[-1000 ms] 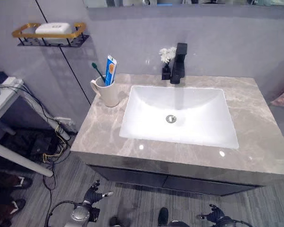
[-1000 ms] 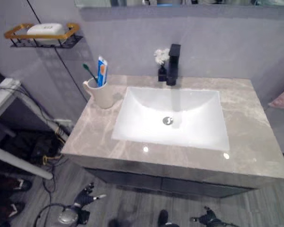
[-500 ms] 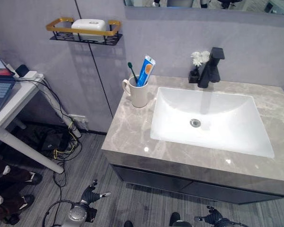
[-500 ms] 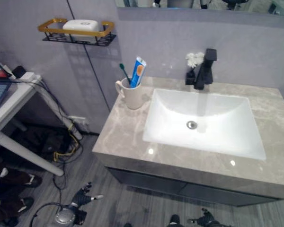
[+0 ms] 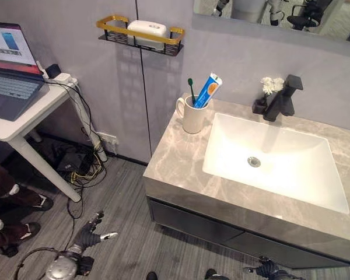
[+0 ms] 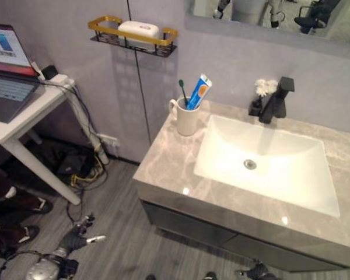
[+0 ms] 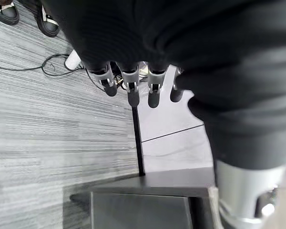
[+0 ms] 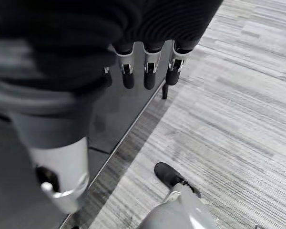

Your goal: Put brush and paste in cup on sink, flatten towel.

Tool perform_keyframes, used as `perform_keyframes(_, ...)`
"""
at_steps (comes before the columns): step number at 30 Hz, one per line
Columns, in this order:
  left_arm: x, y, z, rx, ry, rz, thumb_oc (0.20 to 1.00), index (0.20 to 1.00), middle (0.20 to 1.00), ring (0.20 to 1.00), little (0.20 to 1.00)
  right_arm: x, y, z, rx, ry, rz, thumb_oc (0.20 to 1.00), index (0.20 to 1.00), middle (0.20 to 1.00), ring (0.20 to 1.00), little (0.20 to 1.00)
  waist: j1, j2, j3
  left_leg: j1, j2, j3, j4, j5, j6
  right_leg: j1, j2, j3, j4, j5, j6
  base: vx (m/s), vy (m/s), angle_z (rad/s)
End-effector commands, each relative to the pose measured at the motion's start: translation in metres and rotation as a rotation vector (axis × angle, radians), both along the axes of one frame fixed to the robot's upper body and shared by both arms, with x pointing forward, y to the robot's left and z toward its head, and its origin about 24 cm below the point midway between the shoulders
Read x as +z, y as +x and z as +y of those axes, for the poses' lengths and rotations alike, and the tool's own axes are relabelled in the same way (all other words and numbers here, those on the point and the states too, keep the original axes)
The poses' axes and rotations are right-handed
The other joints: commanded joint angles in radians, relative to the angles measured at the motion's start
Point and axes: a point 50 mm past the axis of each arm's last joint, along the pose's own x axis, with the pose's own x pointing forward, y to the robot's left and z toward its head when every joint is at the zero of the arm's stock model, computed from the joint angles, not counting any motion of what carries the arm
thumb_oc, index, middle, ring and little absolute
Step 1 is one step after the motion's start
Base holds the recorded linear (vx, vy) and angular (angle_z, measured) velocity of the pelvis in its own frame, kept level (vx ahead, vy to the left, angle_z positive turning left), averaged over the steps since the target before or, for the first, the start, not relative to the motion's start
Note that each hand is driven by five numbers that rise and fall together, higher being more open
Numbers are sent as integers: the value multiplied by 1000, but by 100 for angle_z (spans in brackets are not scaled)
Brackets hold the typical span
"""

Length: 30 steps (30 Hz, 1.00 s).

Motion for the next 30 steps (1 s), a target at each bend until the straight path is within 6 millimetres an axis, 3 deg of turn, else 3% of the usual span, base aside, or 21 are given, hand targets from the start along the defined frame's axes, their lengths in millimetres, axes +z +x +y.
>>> perform_keyframes(1,55,26,13,0,-42,-282,1000,1000,1000,1000,1000,3,5,-6,7,-9,0,1000,1000,1000,1000,1000,14,-20,-1,-29,-4,-18,96,-83,-23,-74,-50,62,-112,253,53,112,-119,17)
perform_keyframes(4,78,30,23,18,-38,-373,1000,1000,1000,1000,1000,-2,-11,-5,52,-6,75,1000,1000,1000,1000,1000,17,-26,-27,-16,-3,-19,87,-83,-32,-45,-36,58,-134,256,56,143,-95,16)
perform_keyframes(9,117,35,26,7,-87,-544,1000,1000,1000,1000,1000,-5,-26,-5,109,-8,137,1000,1000,1000,1000,1000,17,-16,-51,0,28,-16,70,-75,-57,-19,-7,33,-157,206,40,114,-95,2)
perform_keyframes(10,117,35,26,7,-87,-544,812,812,812,812,812,-5,-26,-5,110,-8,138,1000,1000,1000,1000,1000,16,-16,-51,1,29,-16,69,-75,-58,-19,-6,32,-157,206,40,74,-71,-3)
perform_keyframes(11,124,37,25,4,-92,-577,426,426,426,426,426,-5,-25,-3,126,-3,137,1000,1000,1000,1000,1000,15,-12,-54,3,36,-15,64,-70,-63,-17,0,30,-157,194,35,94,-94,-3)
perform_keyframes(12,139,44,21,-18,-113,-650,200,200,200,200,200,-5,-23,0,150,1,126,1000,1000,1000,1000,1000,10,-4,-56,4,49,-11,55,-60,-73,-19,12,31,-159,174,28,94,-96,-4)
perform_keyframes(17,168,65,5,-81,-192,-792,200,200,200,200,200,-2,-8,4,214,-10,85,1000,1000,1000,1000,1000,-10,30,-46,-19,72,4,26,-28,-97,-54,39,44,-167,145,10,52,-77,-7)
perform_keyframes(19,170,69,2,-91,-210,-801,200,200,200,200,200,-2,-7,4,221,-17,85,1000,1000,1000,1000,1000,-15,40,-43,-27,75,8,21,-20,-102,-65,43,47,-169,142,8,29,-53,-15)
perform_keyframes(20,180,79,-7,-125,-235,-848,200,200,200,200,200,0,-1,3,247,-33,70,1000,1000,1000,1000,1000,-32,67,-26,-54,80,14,10,-3,-110,-100,49,63,-171,139,3,24,-45,-11)
perform_keyframes(22,180,79,-7,-125,-236,-849,200,200,200,200,200,0,0,3,246,-33,69,1000,1000,1000,1000,1000,-31,67,-28,-56,80,14,10,-2,-110,-103,49,64,-170,139,3,2,-23,-13)
perform_keyframes(24,193,99,-23,-170,-260,-908,200,200,200,200,200,6,13,-1,276,-67,34,1000,1000,1000,1000,1000,-56,104,-3,-107,82,29,1,20,-121,-167,59,93,-163,136,-5,-28,-34,-14)
perform_keyframes(30,190,127,-47,-191,-320,-899,200,200,200,200,200,9,24,0,289,-82,12,1000,1000,1000,1000,1000,-94,130,25,-145,96,49,0,38,-134,-222,77,123,-158,131,-17,11,-53,-24)
